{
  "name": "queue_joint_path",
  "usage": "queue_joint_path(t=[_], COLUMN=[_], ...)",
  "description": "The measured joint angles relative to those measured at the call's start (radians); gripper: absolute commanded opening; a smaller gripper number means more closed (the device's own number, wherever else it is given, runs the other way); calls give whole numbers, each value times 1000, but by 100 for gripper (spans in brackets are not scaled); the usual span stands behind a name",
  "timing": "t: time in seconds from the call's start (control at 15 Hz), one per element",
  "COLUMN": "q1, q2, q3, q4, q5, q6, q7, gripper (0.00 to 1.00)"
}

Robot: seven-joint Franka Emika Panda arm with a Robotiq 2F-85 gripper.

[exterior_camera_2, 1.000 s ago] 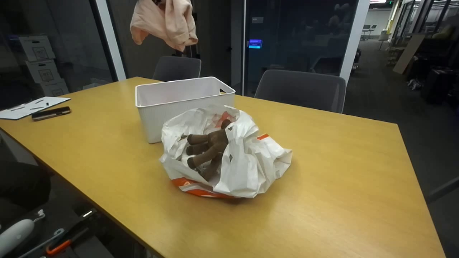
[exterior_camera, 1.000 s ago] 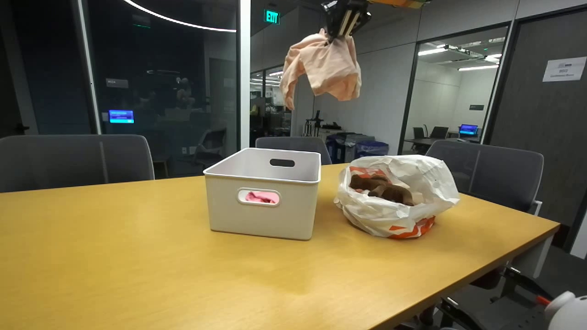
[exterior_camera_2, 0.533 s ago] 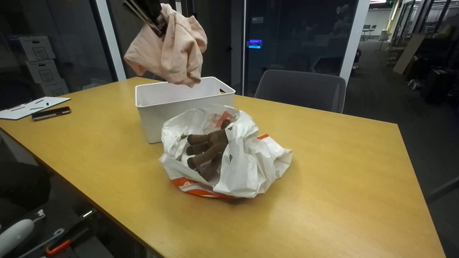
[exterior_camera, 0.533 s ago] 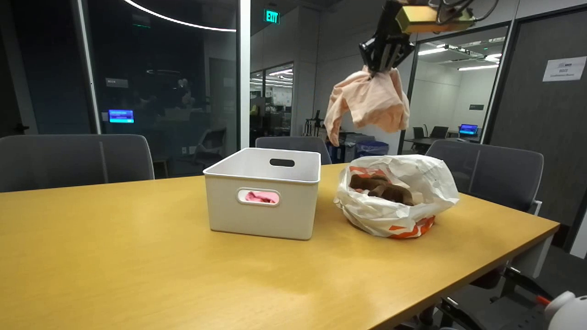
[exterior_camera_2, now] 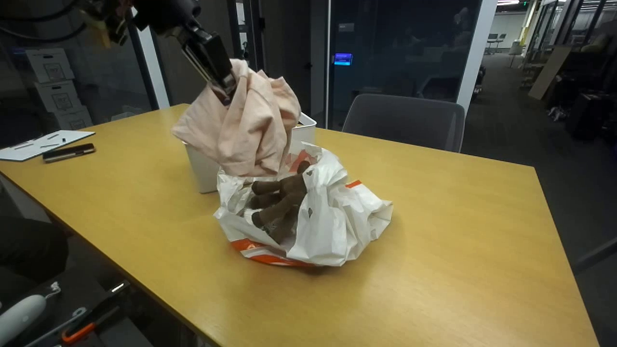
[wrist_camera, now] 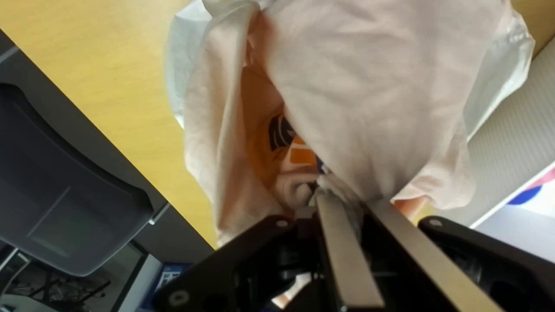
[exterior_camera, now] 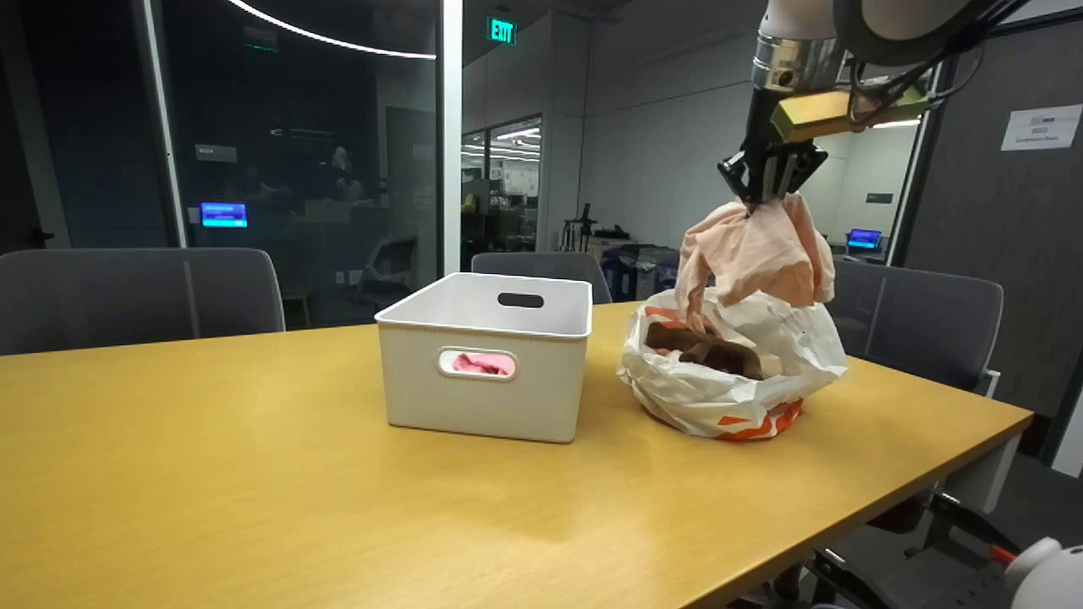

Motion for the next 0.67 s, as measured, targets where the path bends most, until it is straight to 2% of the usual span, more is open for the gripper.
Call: queue_joint_path(t=[0.4,0.67], q1=[0,-27], q2=[73,164], q3=[0,1], q4=[-88,-81], q5=[33,-77], q6=[16,103], q7=[1,0], gripper=[7,8])
